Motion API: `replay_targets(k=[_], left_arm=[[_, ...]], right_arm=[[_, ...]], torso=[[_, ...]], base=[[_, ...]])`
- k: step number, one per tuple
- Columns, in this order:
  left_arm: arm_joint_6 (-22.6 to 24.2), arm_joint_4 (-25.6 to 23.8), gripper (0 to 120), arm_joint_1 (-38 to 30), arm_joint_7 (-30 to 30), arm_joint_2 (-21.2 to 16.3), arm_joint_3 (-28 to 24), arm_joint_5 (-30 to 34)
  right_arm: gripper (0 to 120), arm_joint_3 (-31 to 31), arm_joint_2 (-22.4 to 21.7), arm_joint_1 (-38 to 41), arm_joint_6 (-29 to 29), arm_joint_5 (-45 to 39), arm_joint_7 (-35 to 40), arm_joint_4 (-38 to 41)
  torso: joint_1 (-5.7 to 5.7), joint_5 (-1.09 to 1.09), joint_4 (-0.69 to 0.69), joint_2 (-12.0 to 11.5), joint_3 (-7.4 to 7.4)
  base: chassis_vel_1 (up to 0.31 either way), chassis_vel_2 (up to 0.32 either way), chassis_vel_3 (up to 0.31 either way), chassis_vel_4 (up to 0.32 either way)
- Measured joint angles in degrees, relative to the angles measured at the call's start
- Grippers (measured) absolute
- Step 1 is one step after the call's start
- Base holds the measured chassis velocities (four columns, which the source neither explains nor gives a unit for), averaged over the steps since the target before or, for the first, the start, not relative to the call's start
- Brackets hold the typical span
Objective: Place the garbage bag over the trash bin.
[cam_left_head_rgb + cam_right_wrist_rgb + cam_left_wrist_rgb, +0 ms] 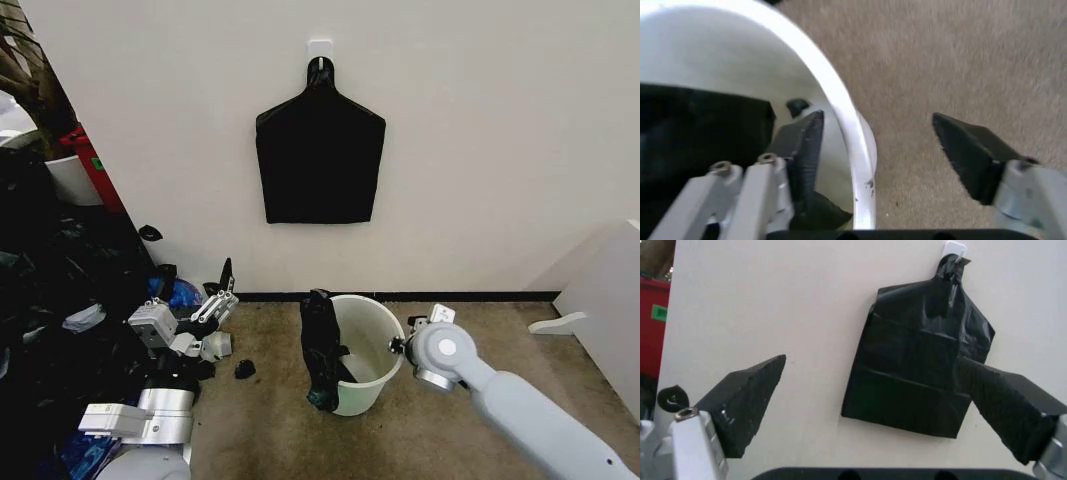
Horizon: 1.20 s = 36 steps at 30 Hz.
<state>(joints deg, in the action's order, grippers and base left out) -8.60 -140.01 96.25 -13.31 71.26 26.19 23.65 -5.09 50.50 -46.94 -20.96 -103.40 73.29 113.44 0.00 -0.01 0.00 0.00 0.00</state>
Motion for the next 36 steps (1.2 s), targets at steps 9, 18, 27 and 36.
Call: replay_targets(k=[9,18,27,36], left_arm=[[0.32,2.4,100,-0.74,0.02,-1.16,1.98,1.7],[8.32,9.58,100,-0.72,5.02,-4.66,9.36,3.37],[12.27,9.95,100,-0.39,4.49,-5.69,9.35,3.31],[11.89,9.12,100,-0.1,4.43,-5.62,9.25,3.2]], right_arm=[[97,6.25,-4.83,-5.34,-4.99,8.26,-13.78,10.38],[100,11.98,0.37,-11.32,-16.78,13.5,-34.3,12.03],[99,8.56,5.7,-9.34,-18.51,15.86,-34.53,7.93],[79,6.39,7.57,-8.04,-18.65,16.58,-34.63,4.62]], torso=[[0.0,0.01,0.0,0.0,0.0],[0.0,0.01,0.0,0.0,0.0],[0.0,0.02,0.0,0.0,0.0],[0.0,0.01,0.0,0.0,0.0]], base=[[0.0,0.0,0.0,0.0],[0.0,0.0,0.0,0.0],[0.0,0.0,0.0,0.0],[0.0,0.0,0.0,0.0]])
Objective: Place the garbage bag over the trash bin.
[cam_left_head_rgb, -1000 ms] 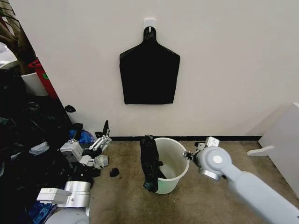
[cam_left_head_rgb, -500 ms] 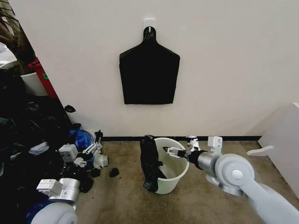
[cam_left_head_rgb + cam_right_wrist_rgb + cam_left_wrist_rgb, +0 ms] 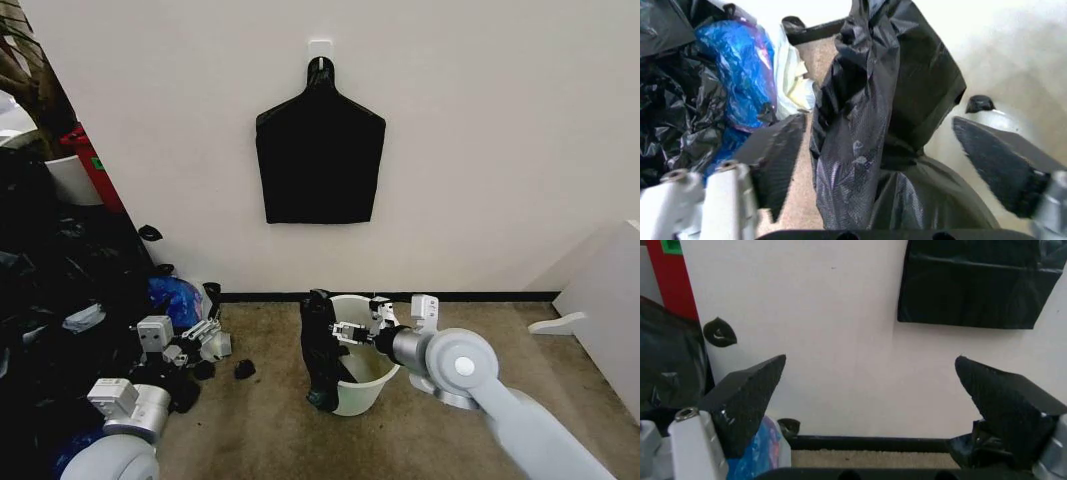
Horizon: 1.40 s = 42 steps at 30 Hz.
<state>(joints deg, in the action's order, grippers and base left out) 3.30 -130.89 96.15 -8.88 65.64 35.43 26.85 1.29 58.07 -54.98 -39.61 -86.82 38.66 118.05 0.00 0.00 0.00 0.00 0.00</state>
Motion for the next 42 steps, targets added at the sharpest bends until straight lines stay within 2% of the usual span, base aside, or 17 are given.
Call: replay_targets(k=[3,4,6,8,13,15,21,23,28,36,39,42], left_arm=[[-0.07,-0.05,100,-0.02,-0.02,0.08,-0.62,-0.14],[-0.08,-0.05,100,-0.04,-0.02,0.06,-1.03,-0.23],[-0.13,0.11,100,-0.17,-0.02,-0.12,-1.88,-0.56],[-0.13,0.14,100,-0.21,-0.02,-0.17,-2.04,-0.6],[-0.14,0.32,100,-1.03,-0.14,-1.2,-4.31,-0.92],[-0.14,0.34,100,-1.1,-0.16,-1.33,-4.56,-0.95],[0.05,1.08,100,-1.59,-0.18,-3.07,-7.32,-1.18],[0.26,1.37,100,-1.78,-0.18,-3.67,-8.09,-1.18],[2.38,3.92,100,-3.7,0.17,-7.6,-14.45,-1.04],[4.63,8.36,100,-8.18,2.63,-11.21,-19.36,-0.91],[6.26,8.52,100,-9.81,2.02,-11.73,-19.77,-0.21],[10.28,8.25,100,-14.09,-1.95,-12.34,-20.15,3.39]], right_arm=[[69,-0.51,0.4,0.19,0.04,0.21,0.11,-1.17],[61,-0.52,0.42,0.2,0.09,0.2,0.23,-1.46],[52,-0.52,0.39,0.18,0.16,0.17,0.38,-1.64],[52,-0.52,0.37,0.17,0.19,0.16,0.4,-1.66],[27,-0.72,0.45,0.04,0.8,0.13,1.0,-2.13],[25,-0.77,0.5,0.06,0.88,0.12,1.1,-2.15],[0,-0.92,0.59,0.27,1.43,0.09,1.33,-1.83],[0,-0.9,0.57,0.3,1.5,0.11,1.38,-1.68],[0,-1.34,0.34,0.62,1.87,0.48,2.36,-0.44],[0,-1.95,-0.23,0.26,2.44,1.3,3.39,1.14],[0,-2.22,-0.29,0.27,2.48,1.6,3.39,1.15],[0,-2.65,-0.2,0.43,2.54,2.12,3.34,0.76]], torso=[[0.0,0.0,0.0,0.0,0.0],[0.0,0.0,0.0,0.0,0.0],[0.0,0.0,0.0,0.0,0.0],[0.0,0.0,0.0,0.0,0.0],[0.0,0.0,-0.01,0.0,0.0],[0.0,0.0,-0.01,0.0,0.0],[0.0,-0.01,0.0,0.0,0.0],[0.0,-0.01,0.0,0.0,0.0],[0.0,0.0,-0.01,0.0,0.0],[0.0,0.0,0.0,0.0,0.0],[0.0,0.0,-0.01,0.0,0.0],[0.0,0.0,-0.01,0.0,0.0]], base=[[0.0,0.0,0.0,0.0],[0.0,0.0,0.0,0.0],[0.0,0.0,0.0,0.0],[0.0,0.0,0.0,0.0],[0.0,0.0,0.0,0.0],[0.0,0.0,0.0,0.0],[0.0,0.0,0.0,0.0],[0.0,0.0,0.0,0.0],[0.0,0.0,0.0,0.0],[0.0,0.0,0.0,0.0],[0.0,0.0,0.0,0.0],[0.0,0.0,0.0,0.0]])
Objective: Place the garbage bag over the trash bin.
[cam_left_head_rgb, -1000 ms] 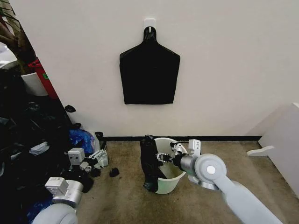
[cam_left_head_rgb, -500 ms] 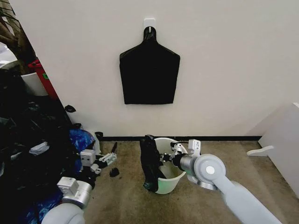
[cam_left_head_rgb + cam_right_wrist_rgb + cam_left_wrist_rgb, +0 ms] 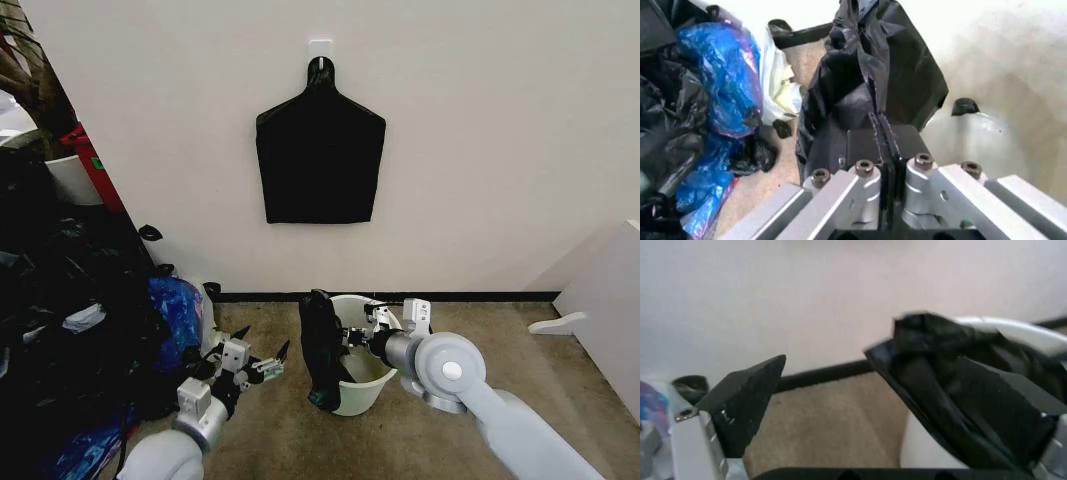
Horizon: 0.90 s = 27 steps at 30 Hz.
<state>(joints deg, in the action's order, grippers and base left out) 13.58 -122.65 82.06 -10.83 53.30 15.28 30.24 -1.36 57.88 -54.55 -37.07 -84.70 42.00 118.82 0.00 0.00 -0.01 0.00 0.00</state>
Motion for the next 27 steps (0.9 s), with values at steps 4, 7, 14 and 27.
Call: replay_targets(k=[4,7,14,27], left_arm=[[3.25,-0.33,100,-2.87,-2.67,-0.16,-0.4,2.58],[6.72,-0.72,100,-5.44,-5.49,-0.4,-1.26,5.18],[13.51,-0.25,100,-11.4,-9.7,-0.46,-9.64,8.61],[21.05,1.16,100,-20.06,-19.52,1.26,-17.43,15.68]], right_arm=[[0,-0.35,0.15,0.11,0.05,0.31,-0.03,-0.32],[0,-0.5,0.37,0.28,0.1,0.44,-0.08,-0.69],[0,-0.28,0.58,0.79,0.12,0.29,-0.12,-1.4],[0,1.41,0.49,0.17,-0.08,0.02,-0.58,-2.06]], torso=[[0.0,0.0,0.0,0.0,0.0],[0.0,0.0,0.01,0.0,0.0],[0.0,0.0,0.0,0.0,0.0],[0.0,-0.01,0.0,0.0,0.0]], base=[[0.0,0.0,0.0,0.0],[0.0,0.0,0.0,0.0],[0.0,0.0,0.0,0.0],[0.0,0.0,0.0,0.0]])
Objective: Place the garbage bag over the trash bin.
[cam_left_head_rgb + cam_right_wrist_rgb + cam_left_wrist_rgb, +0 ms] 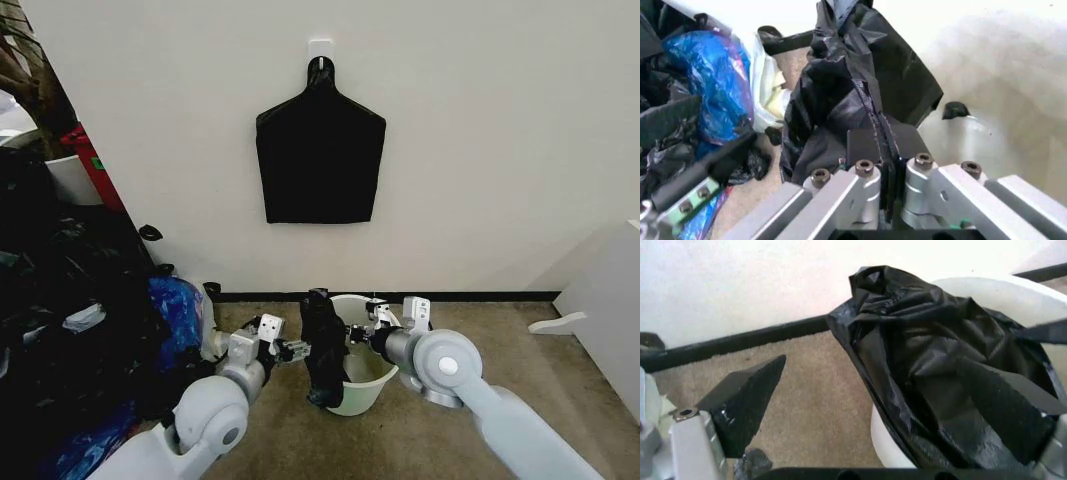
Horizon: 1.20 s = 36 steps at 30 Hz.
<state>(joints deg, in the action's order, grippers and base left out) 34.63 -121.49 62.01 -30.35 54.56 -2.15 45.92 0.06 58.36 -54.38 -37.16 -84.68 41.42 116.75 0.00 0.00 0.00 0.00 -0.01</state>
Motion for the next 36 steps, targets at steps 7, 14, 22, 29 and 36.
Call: replay_targets(k=[7,14,22,29,36], left_arm=[[1.62,1.88,100,-4.25,-8.2,1.7,-1.61,7.65],[2.08,3.58,100,-5.63,-10.59,2.9,-2.53,9.79],[2.51,5.19,100,-7.17,-11.71,3.82,-4.51,11.44],[3.2,7.31,98,-8.91,-14.84,5.82,-5.42,14.12],[3.39,9.47,99,-9.35,-16.28,7.56,-6.31,15.1]], right_arm=[[0,0.53,0.26,-0.49,-0.07,-0.1,-0.04,-0.37],[0,0.5,0.41,-0.5,-0.07,-0.1,0.12,-0.63],[0,0.51,0.34,-0.45,-0.06,-0.24,0.33,-0.87],[0,0.87,0.31,-0.6,-0.01,-0.38,0.57,-1.08],[0,1.28,0.31,-1.12,0.01,-0.37,0.58,-1.23]], torso=[[0.0,0.0,0.0,0.0,0.0],[0.0,0.0,0.0,0.0,0.0],[0.0,0.0,0.0,0.0,0.01],[0.0,0.0,0.0,0.0,0.01],[0.0,0.0,0.0,0.0,0.01]], base=[[0.0,0.0,0.0,0.0],[0.0,0.0,0.0,0.0],[0.0,0.0,0.0,0.0],[0.0,0.0,0.0,0.0],[0.0,0.0,0.0,0.0]])
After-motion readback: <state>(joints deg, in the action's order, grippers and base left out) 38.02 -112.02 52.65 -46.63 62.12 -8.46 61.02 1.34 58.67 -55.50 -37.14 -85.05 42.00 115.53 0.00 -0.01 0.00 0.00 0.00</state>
